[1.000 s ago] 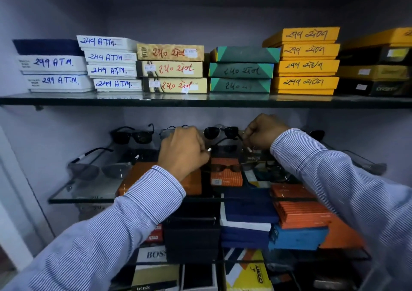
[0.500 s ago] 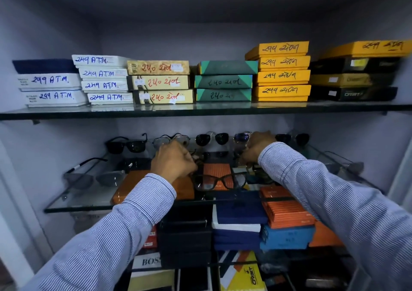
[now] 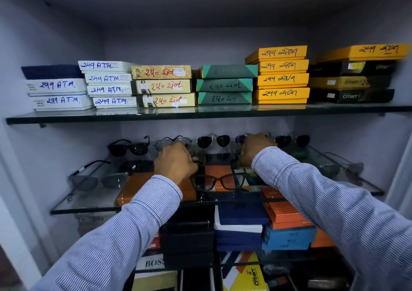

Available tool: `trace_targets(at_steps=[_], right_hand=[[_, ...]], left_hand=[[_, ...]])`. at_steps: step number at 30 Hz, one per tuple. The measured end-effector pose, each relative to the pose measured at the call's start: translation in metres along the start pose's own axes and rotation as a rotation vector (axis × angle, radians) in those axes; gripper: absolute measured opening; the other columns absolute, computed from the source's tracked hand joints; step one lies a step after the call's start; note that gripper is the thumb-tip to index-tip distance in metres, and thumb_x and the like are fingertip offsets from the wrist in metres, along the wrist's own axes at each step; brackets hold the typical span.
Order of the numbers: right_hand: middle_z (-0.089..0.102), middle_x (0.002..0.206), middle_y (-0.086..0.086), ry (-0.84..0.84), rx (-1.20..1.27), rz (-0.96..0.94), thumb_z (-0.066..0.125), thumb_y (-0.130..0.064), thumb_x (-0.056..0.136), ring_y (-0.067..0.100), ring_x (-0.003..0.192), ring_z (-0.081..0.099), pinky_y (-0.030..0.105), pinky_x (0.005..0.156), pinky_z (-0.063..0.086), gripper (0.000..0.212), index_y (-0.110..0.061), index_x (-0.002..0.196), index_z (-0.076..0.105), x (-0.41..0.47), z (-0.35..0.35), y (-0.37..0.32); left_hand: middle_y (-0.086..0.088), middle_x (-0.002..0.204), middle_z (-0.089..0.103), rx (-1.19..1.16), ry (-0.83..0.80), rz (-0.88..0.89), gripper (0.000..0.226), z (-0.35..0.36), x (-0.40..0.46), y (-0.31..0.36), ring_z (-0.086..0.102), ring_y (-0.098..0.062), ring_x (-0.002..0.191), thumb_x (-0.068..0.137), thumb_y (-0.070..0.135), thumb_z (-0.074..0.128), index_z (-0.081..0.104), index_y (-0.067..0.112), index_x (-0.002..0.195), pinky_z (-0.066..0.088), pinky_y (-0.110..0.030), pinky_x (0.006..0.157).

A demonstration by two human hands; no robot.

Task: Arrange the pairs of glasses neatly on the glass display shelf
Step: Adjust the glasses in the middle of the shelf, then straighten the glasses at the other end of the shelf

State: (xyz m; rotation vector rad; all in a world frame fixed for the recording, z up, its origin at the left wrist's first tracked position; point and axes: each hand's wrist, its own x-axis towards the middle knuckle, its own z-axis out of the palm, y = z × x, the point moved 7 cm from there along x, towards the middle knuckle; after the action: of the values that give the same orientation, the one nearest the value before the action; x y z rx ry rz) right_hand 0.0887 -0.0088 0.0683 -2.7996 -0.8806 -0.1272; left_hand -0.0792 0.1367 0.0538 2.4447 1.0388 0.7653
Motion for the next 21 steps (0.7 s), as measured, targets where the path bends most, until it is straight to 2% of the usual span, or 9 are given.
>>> trace_targets(at_steps=[4, 8, 11, 13, 15, 17, 21], right_hand=[[0.068, 0.106, 0.009, 0.002, -0.018, -0.012, 0.081, -0.033, 0.070, 0.028, 0.093, 0.068, 0.039, 0.081, 0.058, 0.047, -0.014, 0.112, 0.069, 0.001, 0.000, -0.003], [0.069, 0.108, 0.008, 0.000, -0.024, -0.010, 0.083, -0.033, 0.067, 0.028, 0.095, 0.068, 0.040, 0.084, 0.058, 0.047, -0.016, 0.110, 0.070, 0.003, 0.000, -0.003], [0.068, 0.107, 0.009, 0.009, -0.027, -0.006, 0.083, -0.033, 0.068, 0.029, 0.095, 0.068, 0.039, 0.083, 0.058, 0.046, -0.015, 0.108, 0.070, 0.002, -0.001, -0.002], [0.067, 0.102, 0.010, 0.037, -0.020, -0.009, 0.080, -0.033, 0.071, 0.030, 0.091, 0.067, 0.036, 0.079, 0.057, 0.039, -0.013, 0.103, 0.070, 0.002, -0.006, -0.002], [0.066, 0.093, 0.009, 0.065, 0.020, -0.041, 0.074, -0.031, 0.074, 0.029, 0.082, 0.064, 0.033, 0.075, 0.055, 0.027, -0.013, 0.094, 0.069, 0.002, -0.012, -0.011], [0.071, 0.095, 0.007, 0.065, 0.100, -0.119, 0.069, -0.028, 0.073, 0.029, 0.082, 0.067, 0.035, 0.082, 0.057, 0.021, -0.014, 0.089, 0.074, 0.006, -0.013, -0.031], [0.070, 0.114, 0.006, 0.021, 0.130, -0.301, 0.066, -0.021, 0.081, 0.031, 0.098, 0.068, 0.040, 0.095, 0.054, 0.026, -0.024, 0.104, 0.077, 0.012, -0.001, -0.080]], left_hand=[[-0.006, 0.103, 0.076, 0.028, 0.006, 0.008, 0.016, -0.001, -0.002, 0.003, 0.071, -0.030, 0.102, 0.079, 0.019, 0.076, 0.076, 0.012, 0.094, 0.057, -0.042, 0.089], [-0.003, 0.105, 0.077, 0.033, -0.002, 0.026, 0.016, 0.001, -0.001, 0.002, 0.071, -0.027, 0.104, 0.080, 0.022, 0.079, 0.077, 0.014, 0.094, 0.056, -0.041, 0.090], [0.002, 0.099, 0.079, 0.025, -0.011, 0.061, 0.019, 0.001, 0.000, -0.002, 0.073, -0.024, 0.100, 0.080, 0.034, 0.081, 0.079, 0.019, 0.090, 0.059, -0.042, 0.091], [0.002, 0.097, 0.078, 0.015, 0.043, 0.080, 0.021, -0.008, 0.003, -0.007, 0.073, -0.024, 0.096, 0.083, 0.039, 0.078, 0.079, 0.020, 0.091, 0.061, -0.043, 0.088], [-0.002, 0.103, 0.076, 0.021, 0.122, 0.101, 0.019, -0.022, 0.010, -0.014, 0.072, -0.027, 0.097, 0.084, 0.032, 0.077, 0.079, 0.017, 0.096, 0.060, -0.041, 0.085], [-0.007, 0.108, 0.074, 0.054, 0.144, 0.110, 0.020, -0.030, 0.016, -0.019, 0.071, -0.029, 0.099, 0.084, 0.024, 0.079, 0.077, 0.012, 0.100, 0.056, -0.040, 0.083], [-0.015, 0.110, 0.076, 0.118, 0.014, 0.101, 0.021, -0.018, 0.021, -0.023, 0.071, -0.036, 0.104, 0.082, 0.021, 0.077, 0.079, 0.010, 0.100, 0.059, -0.045, 0.090]])
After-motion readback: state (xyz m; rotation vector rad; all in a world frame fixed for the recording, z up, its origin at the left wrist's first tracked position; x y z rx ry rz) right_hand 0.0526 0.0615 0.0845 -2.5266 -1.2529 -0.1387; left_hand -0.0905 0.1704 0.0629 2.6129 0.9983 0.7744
